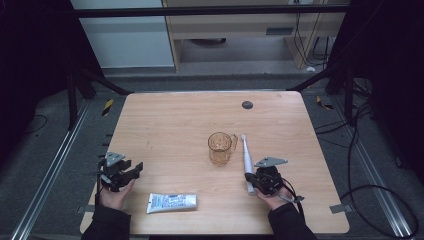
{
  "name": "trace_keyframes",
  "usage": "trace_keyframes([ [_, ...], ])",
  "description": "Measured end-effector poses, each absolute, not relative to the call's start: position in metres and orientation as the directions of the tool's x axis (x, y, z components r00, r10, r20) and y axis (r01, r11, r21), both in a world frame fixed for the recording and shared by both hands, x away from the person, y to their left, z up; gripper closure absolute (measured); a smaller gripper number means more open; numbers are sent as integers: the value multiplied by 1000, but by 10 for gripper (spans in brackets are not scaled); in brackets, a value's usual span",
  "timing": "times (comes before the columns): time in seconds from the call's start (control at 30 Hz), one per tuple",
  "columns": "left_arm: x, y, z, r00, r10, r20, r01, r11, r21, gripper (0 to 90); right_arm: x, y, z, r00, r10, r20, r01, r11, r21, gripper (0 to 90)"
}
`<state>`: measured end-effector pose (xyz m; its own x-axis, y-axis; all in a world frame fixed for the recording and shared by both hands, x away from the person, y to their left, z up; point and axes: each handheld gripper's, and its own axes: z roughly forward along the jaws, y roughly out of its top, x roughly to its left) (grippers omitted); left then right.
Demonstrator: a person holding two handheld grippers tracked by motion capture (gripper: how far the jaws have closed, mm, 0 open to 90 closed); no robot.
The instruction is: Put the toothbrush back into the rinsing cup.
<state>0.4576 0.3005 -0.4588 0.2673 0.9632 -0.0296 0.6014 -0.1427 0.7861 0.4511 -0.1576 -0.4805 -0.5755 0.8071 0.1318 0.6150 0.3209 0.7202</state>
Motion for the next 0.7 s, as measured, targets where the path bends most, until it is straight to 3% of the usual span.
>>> trace_keyframes([
  [0.7, 457, 301, -459, 268, 963, -30, 600, -142, 787, 498, 452, -161, -481, -560, 821, 113, 629, 332, 703, 900],
])
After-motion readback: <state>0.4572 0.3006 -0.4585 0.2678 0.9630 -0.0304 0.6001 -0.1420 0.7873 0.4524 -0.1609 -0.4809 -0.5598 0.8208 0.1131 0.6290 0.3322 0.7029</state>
